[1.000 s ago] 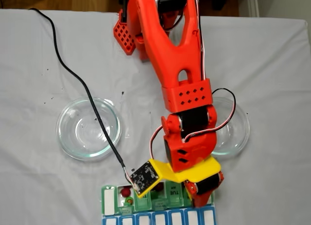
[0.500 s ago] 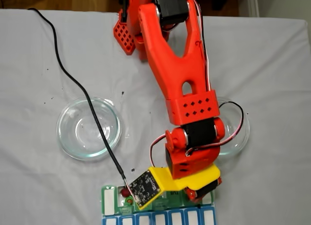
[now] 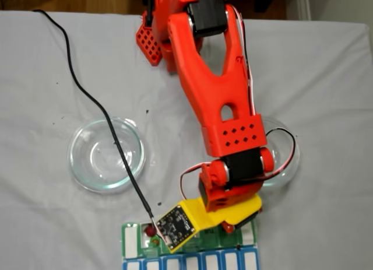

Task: Sort medicines into box.

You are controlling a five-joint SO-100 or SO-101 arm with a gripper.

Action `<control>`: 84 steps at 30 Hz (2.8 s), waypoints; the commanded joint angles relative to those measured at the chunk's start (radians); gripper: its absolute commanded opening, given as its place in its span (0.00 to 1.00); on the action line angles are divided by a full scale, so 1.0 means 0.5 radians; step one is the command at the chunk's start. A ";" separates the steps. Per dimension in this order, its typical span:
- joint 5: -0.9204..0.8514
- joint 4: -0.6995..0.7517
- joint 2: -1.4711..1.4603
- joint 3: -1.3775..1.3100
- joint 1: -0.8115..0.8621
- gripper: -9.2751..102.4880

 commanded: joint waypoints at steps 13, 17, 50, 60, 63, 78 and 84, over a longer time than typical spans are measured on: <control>0.224 -0.528 0.690 0.132 0.196 0.08; 0.215 -0.881 0.884 0.325 0.304 0.08; -0.003 -0.430 0.414 0.239 0.334 0.08; 0.236 -0.341 0.316 0.120 0.417 0.08; 0.270 -0.341 0.304 0.110 0.433 0.08; 0.347 -0.236 0.202 0.178 0.430 0.08; 0.264 -0.341 0.092 0.380 0.331 0.08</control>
